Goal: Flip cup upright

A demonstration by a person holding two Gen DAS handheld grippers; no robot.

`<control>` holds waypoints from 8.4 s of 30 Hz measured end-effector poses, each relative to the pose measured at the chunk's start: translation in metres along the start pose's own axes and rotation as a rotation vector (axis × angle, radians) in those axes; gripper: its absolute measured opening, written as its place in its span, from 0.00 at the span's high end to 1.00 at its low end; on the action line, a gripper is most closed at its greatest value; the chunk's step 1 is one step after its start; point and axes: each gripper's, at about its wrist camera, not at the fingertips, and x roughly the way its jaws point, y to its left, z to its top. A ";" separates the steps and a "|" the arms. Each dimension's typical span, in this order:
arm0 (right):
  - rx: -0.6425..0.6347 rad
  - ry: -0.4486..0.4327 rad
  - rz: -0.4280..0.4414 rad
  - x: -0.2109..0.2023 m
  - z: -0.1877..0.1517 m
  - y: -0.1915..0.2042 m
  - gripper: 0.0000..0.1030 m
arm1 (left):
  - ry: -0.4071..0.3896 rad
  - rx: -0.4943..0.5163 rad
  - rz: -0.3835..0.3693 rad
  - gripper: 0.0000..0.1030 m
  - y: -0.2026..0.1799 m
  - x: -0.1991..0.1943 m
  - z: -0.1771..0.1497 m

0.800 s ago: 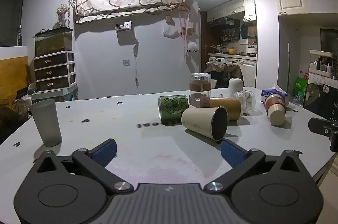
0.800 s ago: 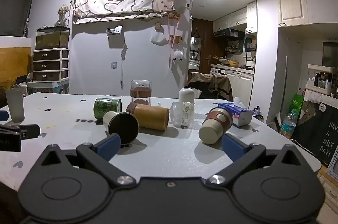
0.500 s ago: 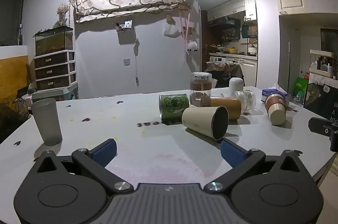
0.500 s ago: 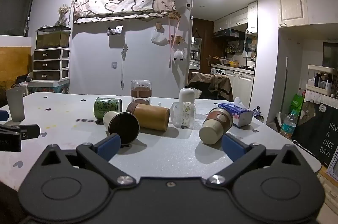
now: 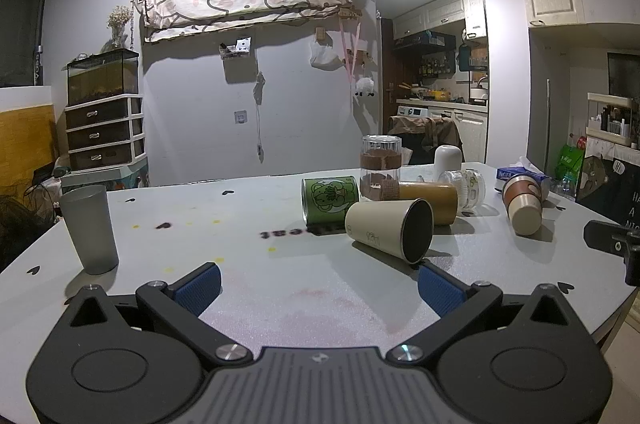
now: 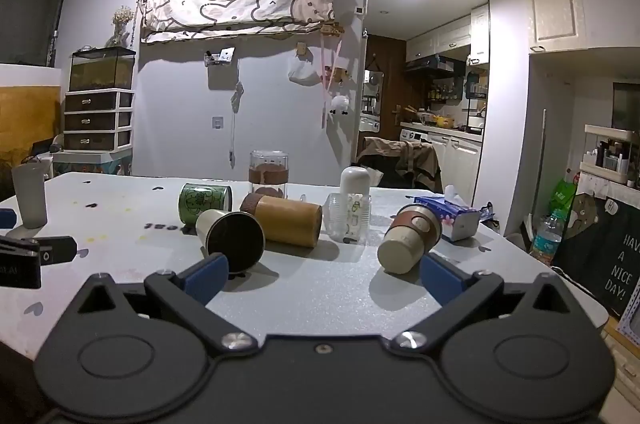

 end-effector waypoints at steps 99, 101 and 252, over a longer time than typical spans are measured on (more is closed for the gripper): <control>-0.117 0.160 0.534 0.226 0.009 0.045 0.00 | 0.038 -0.065 -0.034 0.00 0.026 -0.006 -0.013; -0.092 0.182 0.533 0.236 0.006 0.050 0.00 | 0.048 -0.070 -0.033 0.00 0.027 -0.004 -0.014; 0.241 0.129 0.337 0.074 -0.017 0.044 0.18 | 0.204 -0.105 0.017 0.24 0.067 0.114 0.045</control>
